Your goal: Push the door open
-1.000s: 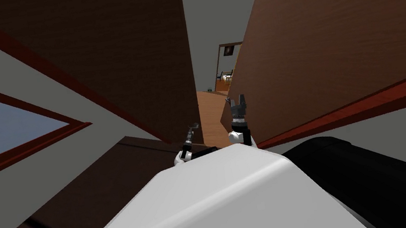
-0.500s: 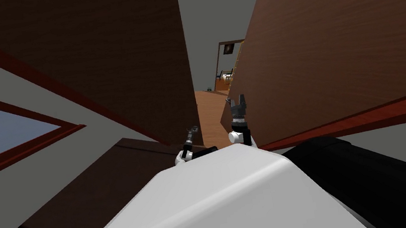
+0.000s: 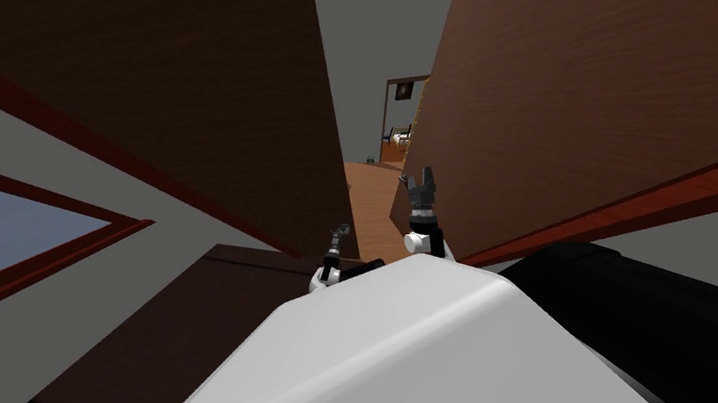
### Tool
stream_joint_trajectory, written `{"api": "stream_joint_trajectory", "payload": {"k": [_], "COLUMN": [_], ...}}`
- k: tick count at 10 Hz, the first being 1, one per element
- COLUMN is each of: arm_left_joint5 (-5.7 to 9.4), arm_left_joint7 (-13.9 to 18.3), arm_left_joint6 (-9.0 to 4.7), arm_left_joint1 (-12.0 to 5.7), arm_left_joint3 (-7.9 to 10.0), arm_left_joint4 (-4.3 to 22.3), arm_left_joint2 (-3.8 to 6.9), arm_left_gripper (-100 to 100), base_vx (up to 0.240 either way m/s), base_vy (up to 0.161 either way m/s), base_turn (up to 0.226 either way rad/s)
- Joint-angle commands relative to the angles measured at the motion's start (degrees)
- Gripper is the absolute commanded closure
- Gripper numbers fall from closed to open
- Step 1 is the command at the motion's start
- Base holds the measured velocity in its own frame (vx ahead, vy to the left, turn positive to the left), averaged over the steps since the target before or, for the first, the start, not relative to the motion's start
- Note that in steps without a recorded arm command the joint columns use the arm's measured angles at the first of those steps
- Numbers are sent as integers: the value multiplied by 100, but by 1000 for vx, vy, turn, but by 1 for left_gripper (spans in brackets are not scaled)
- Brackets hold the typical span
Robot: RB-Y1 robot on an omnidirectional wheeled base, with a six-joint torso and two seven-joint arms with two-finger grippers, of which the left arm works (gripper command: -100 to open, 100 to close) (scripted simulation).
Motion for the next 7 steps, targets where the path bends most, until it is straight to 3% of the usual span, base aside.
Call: {"api": "stream_joint_trajectory", "payload": {"k": [1, 7], "arm_left_joint5": [51, 233], "arm_left_joint7": [-33, -187], "arm_left_joint6": [-62, -48], "arm_left_joint1": [-79, -112], "arm_left_joint3": [104, 483], "arm_left_joint4": [88, 120], "arm_left_joint2": [66, 245], "arm_left_gripper": [100, 100], "base_vx": [142, 165], "base_vy": [-102, -109], "base_turn": [56, 52]}}
